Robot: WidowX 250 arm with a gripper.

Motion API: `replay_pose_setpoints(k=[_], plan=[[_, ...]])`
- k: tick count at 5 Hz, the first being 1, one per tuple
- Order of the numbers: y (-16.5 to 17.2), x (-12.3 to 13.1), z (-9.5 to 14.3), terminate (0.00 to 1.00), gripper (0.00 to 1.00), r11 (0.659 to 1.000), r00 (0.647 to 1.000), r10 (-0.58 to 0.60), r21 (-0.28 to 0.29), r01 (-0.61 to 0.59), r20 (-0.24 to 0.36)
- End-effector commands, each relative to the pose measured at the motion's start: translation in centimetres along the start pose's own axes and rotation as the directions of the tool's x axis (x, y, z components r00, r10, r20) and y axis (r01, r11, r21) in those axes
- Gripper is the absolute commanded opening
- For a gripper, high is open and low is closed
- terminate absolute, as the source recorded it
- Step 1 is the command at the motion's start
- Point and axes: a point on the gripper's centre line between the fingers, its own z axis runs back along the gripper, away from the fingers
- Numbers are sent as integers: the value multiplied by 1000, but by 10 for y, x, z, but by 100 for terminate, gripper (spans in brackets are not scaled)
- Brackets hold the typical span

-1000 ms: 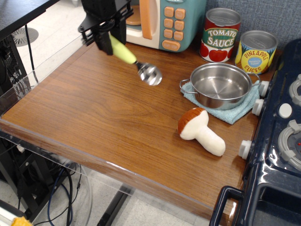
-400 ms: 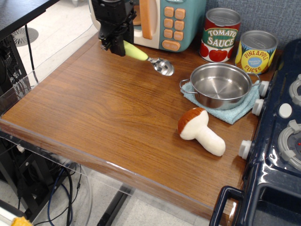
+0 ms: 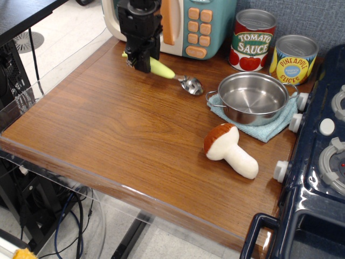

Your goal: Move the ice cream scoop close to the red can and the pot with the metal part of the spoon facing the pot.

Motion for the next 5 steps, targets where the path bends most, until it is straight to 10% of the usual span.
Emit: replay_pose_setpoints(k=[1,3,4,5], plan=[[-11,0,17,0,0,999,999,-12,-46,14,49],[-5,-1,4,0,0,1000,999,10,-3,-10,42],[-4,1,2,0,100,1000,999,15,11,-15,36],[-4,2,6,0,100,1000,999,24,2,-24,31]])
